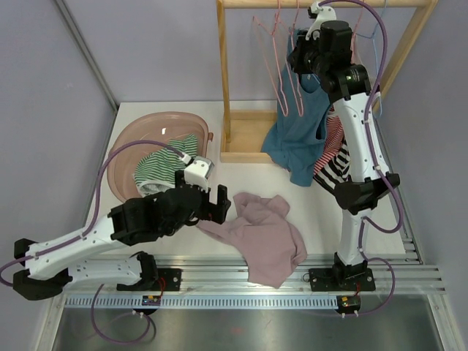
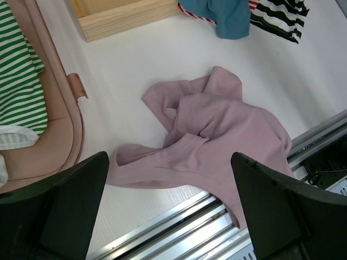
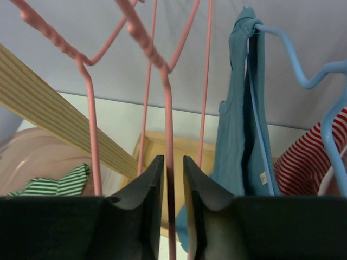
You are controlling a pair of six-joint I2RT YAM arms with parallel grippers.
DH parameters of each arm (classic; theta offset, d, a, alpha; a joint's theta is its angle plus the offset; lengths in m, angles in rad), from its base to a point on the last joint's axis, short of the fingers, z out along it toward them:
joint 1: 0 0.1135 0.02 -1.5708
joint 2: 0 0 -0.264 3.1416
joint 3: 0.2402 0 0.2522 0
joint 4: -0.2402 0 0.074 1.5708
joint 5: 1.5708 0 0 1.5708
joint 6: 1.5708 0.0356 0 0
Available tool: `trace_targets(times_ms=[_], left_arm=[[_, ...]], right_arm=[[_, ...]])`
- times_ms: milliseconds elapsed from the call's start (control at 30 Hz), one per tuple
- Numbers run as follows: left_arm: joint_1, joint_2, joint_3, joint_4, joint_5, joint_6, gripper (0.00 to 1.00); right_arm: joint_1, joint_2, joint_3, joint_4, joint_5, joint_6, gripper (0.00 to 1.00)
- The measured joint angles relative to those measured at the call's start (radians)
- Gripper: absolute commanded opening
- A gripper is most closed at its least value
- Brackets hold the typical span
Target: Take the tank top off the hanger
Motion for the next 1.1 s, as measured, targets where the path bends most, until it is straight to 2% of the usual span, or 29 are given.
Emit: trace_targets(times_ms=[33, 100, 267, 367, 567, 767, 967, 1033, 1067, 1100], left_arm=[[-0.003, 0.011, 0.000, 0.011, 0.002, 0.004, 0.99], [-0.017, 0.042, -0.004, 0.051, 0.019, 0.017, 0.99], [-0.080, 0.153, -0.007, 0.166, 0.065, 0.056, 0.99], [-0.115, 0.260, -0.007, 0.232, 0.097, 0.079, 0.99], [-0.144, 0.453, -0.009, 0.320, 0.184, 0.097, 0.99], [-0.164, 0.664, -0.007, 0.375, 0.253, 0.097, 0.99], [-0.176, 0.840, -0.002, 0.411, 0.274, 0.089, 0.99], [-0.177, 0.880, 0.003, 0.428, 0.274, 0.085, 0.88], [-0.177, 0.900, 0.007, 0.436, 0.275, 0.084, 0.63], [-0.177, 0.913, 0.010, 0.443, 0.269, 0.085, 0.46]], right_arm=[[0.000, 0.000, -0.009, -0.001, 0.000, 0.001, 0.43], [0.000, -0.006, -0.019, 0.003, 0.000, -0.004, 0.50], [0.000, -0.092, -0.083, 0.003, -0.002, -0.005, 0.88], [0.000, -0.206, -0.150, -0.005, 0.001, -0.003, 0.99], [0.000, -0.542, -0.369, -0.006, 0.000, 0.006, 1.00], [0.000, -0.946, -0.768, 0.040, -0.021, 0.060, 0.99], [0.000, -1.151, -0.996, 0.072, -0.134, 0.103, 1.00], [0.000, -1.181, -1.048, 0.080, -0.178, 0.113, 0.99], [0.000, -1.194, -1.068, 0.082, -0.201, 0.118, 0.99], [0.000, -1.203, -1.082, 0.084, -0.213, 0.121, 1.00]])
